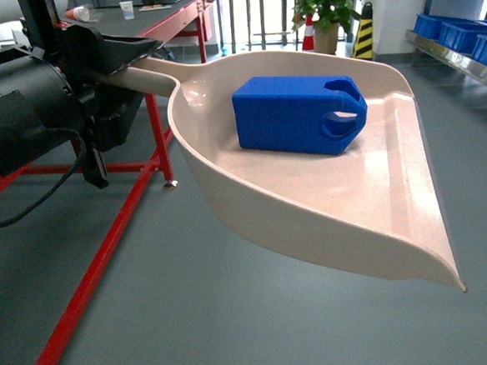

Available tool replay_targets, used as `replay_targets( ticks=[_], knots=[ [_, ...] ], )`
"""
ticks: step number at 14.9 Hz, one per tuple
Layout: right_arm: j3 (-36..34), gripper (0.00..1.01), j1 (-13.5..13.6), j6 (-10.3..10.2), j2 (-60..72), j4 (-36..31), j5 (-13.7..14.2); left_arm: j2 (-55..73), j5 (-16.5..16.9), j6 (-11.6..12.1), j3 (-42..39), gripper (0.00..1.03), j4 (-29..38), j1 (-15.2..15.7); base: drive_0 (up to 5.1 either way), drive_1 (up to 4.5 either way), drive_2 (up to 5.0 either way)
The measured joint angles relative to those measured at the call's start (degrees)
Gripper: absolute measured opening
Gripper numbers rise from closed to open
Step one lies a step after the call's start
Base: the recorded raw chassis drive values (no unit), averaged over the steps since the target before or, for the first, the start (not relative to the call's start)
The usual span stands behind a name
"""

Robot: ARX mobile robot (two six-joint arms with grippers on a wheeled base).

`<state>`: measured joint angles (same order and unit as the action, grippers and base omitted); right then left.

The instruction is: Place part in tray to right shelf

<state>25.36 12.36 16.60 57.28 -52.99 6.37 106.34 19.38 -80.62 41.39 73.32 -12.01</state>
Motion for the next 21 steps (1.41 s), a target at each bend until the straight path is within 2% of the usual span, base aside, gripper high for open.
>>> replay_targets(
  ticks=[21],
  knots=[
    [0.0, 0.98, 0.0, 0.0, -0.1, -0.2, -0.1, 0.0, -0.1, 0.0, 0.0, 0.14, 0.2, 0.0, 0.0, 3.92, -3.9]
  ],
)
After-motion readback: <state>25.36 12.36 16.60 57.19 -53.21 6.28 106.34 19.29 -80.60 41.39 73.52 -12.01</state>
